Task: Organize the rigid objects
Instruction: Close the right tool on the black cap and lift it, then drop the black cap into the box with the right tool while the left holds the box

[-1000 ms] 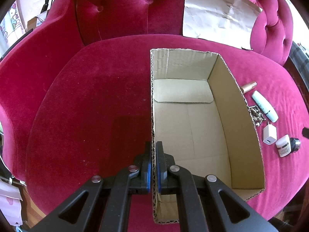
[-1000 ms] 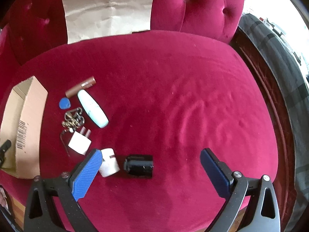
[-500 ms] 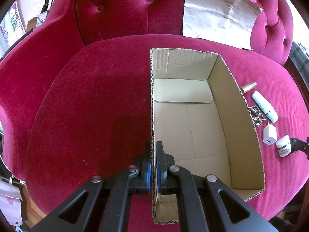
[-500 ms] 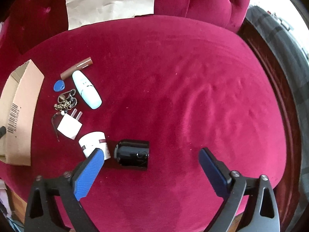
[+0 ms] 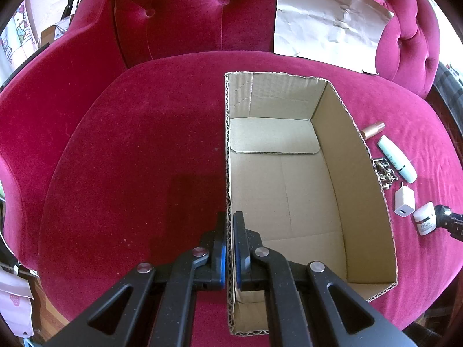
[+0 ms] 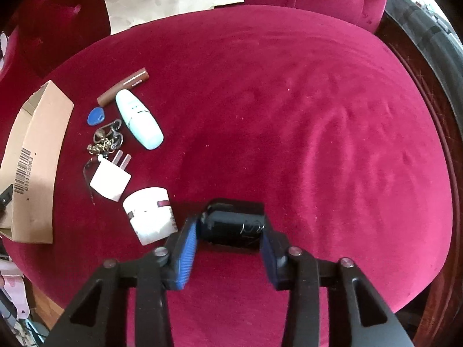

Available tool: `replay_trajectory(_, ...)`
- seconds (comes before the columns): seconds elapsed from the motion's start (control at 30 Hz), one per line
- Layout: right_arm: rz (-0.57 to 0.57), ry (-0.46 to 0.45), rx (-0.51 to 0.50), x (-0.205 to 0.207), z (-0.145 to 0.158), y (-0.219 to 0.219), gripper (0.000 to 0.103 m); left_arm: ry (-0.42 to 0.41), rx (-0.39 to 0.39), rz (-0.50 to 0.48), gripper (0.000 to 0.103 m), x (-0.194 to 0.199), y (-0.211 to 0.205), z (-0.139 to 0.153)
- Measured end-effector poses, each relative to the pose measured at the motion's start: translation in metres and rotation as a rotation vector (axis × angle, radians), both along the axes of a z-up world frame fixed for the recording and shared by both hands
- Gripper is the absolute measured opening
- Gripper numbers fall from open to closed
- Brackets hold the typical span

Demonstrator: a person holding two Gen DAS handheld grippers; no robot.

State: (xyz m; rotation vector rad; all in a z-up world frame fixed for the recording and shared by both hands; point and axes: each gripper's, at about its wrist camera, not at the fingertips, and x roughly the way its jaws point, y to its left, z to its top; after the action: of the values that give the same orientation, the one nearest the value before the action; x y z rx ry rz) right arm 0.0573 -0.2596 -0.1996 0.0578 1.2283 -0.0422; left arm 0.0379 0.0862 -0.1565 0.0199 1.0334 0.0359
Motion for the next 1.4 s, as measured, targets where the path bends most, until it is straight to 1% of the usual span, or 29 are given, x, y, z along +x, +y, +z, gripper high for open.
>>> replay_trajectory(0.23, 0.004, -0.009, -0.017, 0.000, 0.002, 0.004, 0.042, 0.000, -0.001, 0.000, 0.004, 0.000, 0.000, 0.000)
replay_trajectory(0.4, 0.001, -0.021, -0.042, -0.001, 0.009, 0.010, 0.042, 0.000, -0.002, 0.000, 0.004, 0.000, 0.000, 0.000)
replay_trajectory(0.83, -0.027, -0.064, -0.042, -0.005, 0.045, 0.017, 0.042, 0.001, -0.006, -0.004, 0.004, 0.000, -0.001, 0.002)
replay_trajectory(1.03, -0.019, -0.119, -0.052, 0.003, 0.065, 0.024, 0.042, 0.001, -0.011, -0.007, 0.004, 0.000, 0.002, 0.002)
replay_trajectory(1.23, -0.001, -0.189, -0.063, 0.008, 0.087, 0.041, 0.042, 0.001, -0.017, -0.008, 0.004, 0.000, 0.004, 0.002)
replay_trajectory(1.4, 0.023, -0.226, -0.057, 0.011, 0.098, 0.056, 0.042, 0.001, -0.018, -0.009, 0.004, 0.001, 0.005, 0.002)
